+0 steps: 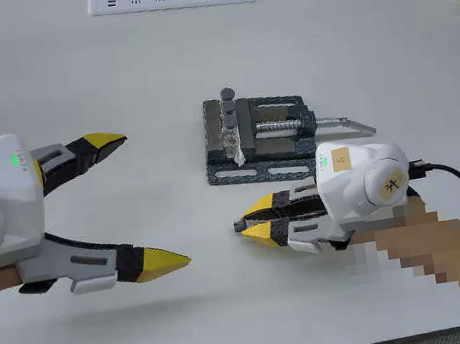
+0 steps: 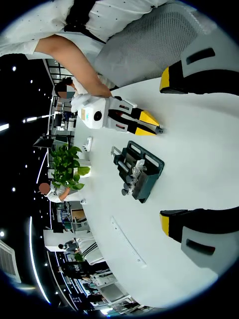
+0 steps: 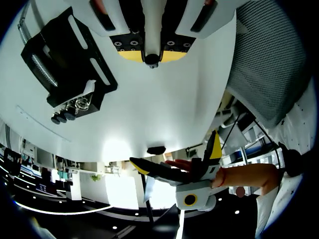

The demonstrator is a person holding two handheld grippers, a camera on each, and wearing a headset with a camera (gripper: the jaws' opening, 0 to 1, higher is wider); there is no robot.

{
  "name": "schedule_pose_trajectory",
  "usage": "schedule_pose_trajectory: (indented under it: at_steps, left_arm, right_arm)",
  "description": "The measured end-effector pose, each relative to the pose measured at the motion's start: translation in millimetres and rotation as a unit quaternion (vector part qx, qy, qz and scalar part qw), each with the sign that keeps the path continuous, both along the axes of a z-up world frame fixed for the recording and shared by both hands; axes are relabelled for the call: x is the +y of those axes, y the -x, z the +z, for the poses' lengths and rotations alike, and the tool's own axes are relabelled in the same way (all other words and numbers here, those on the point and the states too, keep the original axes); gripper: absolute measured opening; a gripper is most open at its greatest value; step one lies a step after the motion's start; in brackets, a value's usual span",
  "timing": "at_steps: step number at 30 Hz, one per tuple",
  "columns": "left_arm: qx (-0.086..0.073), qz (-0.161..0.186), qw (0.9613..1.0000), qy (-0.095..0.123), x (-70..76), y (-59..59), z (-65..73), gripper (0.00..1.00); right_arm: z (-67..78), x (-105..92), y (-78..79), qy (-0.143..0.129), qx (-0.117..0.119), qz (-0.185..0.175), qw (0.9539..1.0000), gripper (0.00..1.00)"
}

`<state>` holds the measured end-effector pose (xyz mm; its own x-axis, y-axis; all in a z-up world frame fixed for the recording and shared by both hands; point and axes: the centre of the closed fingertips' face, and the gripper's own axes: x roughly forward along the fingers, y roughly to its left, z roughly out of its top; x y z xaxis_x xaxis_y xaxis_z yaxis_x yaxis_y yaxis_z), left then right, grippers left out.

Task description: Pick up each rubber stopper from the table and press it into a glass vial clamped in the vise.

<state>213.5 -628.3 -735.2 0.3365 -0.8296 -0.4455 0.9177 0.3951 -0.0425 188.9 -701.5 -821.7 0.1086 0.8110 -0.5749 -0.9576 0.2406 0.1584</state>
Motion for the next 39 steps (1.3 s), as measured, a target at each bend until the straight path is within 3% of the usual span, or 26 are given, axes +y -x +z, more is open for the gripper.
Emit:
schedule_pose_trajectory:
  at_steps: [6,10,17,21,23,27,31,39]
  left_arm:
    - [-0.002,0.000,1.0000,0.003,-1.1,0.0,1.2,0.96]
    - [-0.004,0.000,1.0000,0.008,-2.8,0.3,4.1,0.94]
    - [-0.018,0.001,0.9995,0.026,-10.2,-1.9,22.6,0.86]
    - [-0.028,-0.003,0.9989,0.039,-17.2,-2.4,36.2,0.76]
    - [-0.025,-0.003,0.9983,0.053,-21.0,-2.4,43.4,0.72]
    - [-0.025,-0.009,0.9969,0.075,-29.1,-0.3,59.6,0.51]
    - [-0.034,-0.026,0.9954,0.085,-39.3,5.3,72.8,0.38]
    - [-0.037,-0.054,0.9936,0.092,-49.9,13.0,81.9,0.17]
  right_arm:
    - [28.5,1.7,-4.1,-0.041,-0.001,-0.001,0.9991,0.05]
    - [48.4,1.3,-4.1,-0.053,-0.010,0.007,0.9985,0.05]
    - [90.8,4.5,-1.7,-0.080,-0.025,0.027,0.9962,0.05]
    - [114.3,7.9,-2.4,-0.090,-0.038,0.035,0.9946,0.05]
    - [122.9,9.0,-3.5,-0.094,-0.045,0.036,0.9939,0.05]
    - [140.9,12.9,-3.5,-0.103,-0.054,0.041,0.9923,0.05]
    - [152.1,16.9,-1.4,-0.107,-0.062,0.046,0.9913,0.05]
    - [165.1,19.3,0.6,-0.116,-0.066,0.044,0.9900,0.05]
